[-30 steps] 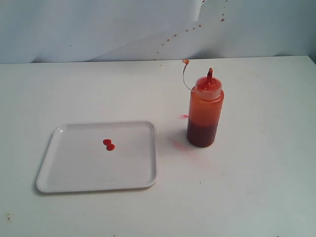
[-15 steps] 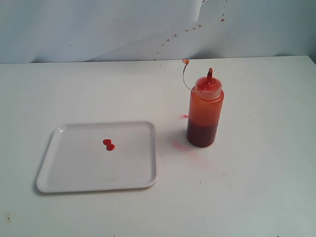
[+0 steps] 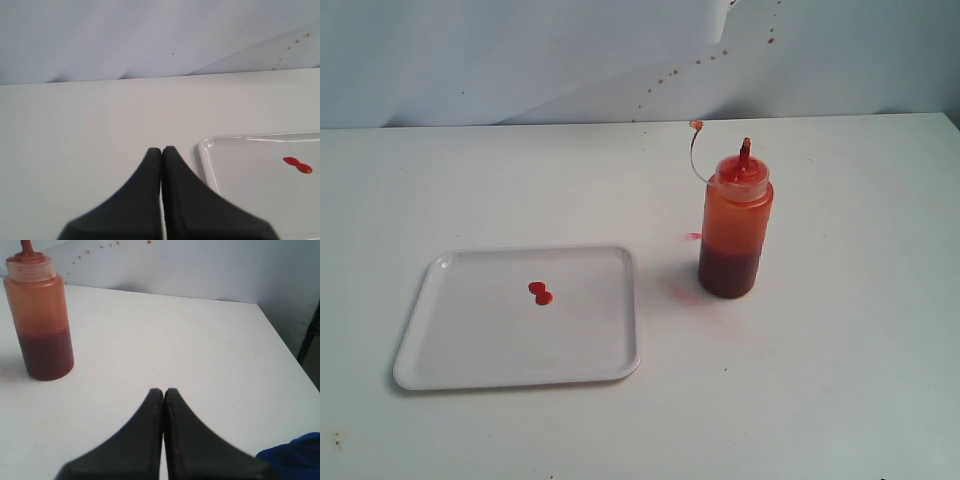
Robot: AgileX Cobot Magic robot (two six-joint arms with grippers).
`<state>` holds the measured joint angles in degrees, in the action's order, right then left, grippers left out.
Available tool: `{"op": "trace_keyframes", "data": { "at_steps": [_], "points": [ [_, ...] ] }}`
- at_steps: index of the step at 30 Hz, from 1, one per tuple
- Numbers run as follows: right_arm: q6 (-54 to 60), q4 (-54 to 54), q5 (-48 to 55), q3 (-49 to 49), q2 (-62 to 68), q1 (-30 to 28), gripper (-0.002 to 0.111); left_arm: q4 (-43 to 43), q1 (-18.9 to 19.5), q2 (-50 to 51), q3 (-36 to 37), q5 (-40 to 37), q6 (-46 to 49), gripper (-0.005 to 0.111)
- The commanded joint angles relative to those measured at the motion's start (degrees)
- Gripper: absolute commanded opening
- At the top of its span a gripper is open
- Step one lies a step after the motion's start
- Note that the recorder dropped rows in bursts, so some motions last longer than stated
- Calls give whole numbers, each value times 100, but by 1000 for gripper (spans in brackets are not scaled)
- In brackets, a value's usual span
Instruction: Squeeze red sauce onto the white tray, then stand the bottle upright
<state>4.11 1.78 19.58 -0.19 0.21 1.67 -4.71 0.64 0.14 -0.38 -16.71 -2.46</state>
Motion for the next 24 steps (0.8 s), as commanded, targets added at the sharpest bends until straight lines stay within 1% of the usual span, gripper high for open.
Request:
{"op": "trace_keyframes", "data": {
  "at_steps": [1, 3, 24],
  "points": [
    [-782, 466, -43, 19, -21, 20, 0, -15, 3, -14, 38, 28, -9, 1],
    [-905, 565, -43, 19, -21, 20, 0, -15, 3, -14, 38, 28, -9, 1],
    [-892, 565, -43, 19, -21, 20, 0, -15, 3, -14, 38, 28, -9, 1]
  ]
}}
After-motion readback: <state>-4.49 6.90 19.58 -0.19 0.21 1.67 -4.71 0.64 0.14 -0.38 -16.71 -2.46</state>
